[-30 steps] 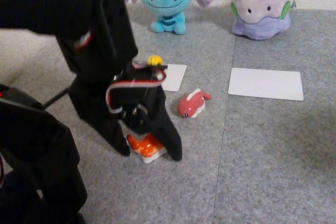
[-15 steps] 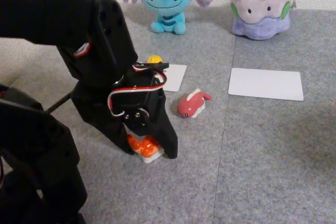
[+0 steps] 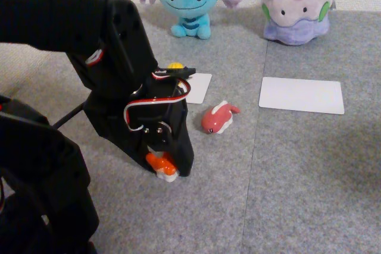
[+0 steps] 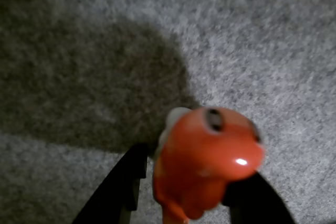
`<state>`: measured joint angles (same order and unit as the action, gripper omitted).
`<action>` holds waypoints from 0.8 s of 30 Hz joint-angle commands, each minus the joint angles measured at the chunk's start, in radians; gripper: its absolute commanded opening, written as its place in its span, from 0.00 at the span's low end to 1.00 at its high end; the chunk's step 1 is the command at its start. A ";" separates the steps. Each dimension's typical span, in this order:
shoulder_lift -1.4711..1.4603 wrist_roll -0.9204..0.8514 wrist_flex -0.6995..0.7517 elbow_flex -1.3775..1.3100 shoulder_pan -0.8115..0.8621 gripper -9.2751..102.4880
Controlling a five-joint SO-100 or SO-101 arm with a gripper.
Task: Wooper wants to eat egg sudhi, and Goomy wants to eat shrimp sushi
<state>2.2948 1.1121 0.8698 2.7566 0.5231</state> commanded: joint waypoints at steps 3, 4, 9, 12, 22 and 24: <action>-0.002 0.005 -0.015 0.000 -0.002 0.16; -0.002 0.005 -0.015 0.000 -0.002 0.14; -0.002 0.003 -0.015 0.000 -0.003 0.12; 0.000 0.003 -0.015 -0.003 -0.005 0.12; -0.020 0.020 0.120 -0.287 0.000 0.12; -0.020 0.021 0.158 -0.368 -0.002 0.12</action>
<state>2.2749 1.1275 0.9971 2.4973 0.5246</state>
